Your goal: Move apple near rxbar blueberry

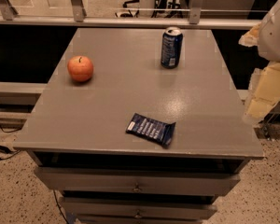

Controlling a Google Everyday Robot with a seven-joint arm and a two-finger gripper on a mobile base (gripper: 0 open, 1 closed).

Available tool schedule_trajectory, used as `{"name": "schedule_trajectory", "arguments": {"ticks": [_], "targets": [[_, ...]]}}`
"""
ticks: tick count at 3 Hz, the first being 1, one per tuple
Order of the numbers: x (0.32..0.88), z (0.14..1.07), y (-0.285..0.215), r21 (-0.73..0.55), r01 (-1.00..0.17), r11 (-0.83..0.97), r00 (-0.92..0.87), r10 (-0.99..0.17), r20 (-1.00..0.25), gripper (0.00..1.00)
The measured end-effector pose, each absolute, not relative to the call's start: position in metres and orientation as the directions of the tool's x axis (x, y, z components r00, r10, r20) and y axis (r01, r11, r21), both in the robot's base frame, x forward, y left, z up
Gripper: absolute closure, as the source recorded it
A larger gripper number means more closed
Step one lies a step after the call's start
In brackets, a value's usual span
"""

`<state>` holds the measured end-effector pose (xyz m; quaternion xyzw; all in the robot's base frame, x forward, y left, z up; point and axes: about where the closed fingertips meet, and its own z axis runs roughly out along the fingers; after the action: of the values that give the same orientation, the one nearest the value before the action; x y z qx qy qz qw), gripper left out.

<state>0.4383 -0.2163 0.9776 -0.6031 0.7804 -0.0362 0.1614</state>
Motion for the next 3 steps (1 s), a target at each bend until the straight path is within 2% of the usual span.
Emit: {"name": "schedule_trajectory", "arguments": {"ticks": [1, 2, 3], "targets": [[0.442, 0.976, -0.213, -0.249, -0.93, 0.27, -0.217, -0.951, -0.22, 0.0], [0.474, 0.959, -0.184, -0.224, -0.937, 0.269, -0.188, -0.926, -0.329, 0.0], [0.514, 0.948, -0.127, -0.195, -0.955, 0.224, -0.114, -0.884, -0.454, 0.0]]}}
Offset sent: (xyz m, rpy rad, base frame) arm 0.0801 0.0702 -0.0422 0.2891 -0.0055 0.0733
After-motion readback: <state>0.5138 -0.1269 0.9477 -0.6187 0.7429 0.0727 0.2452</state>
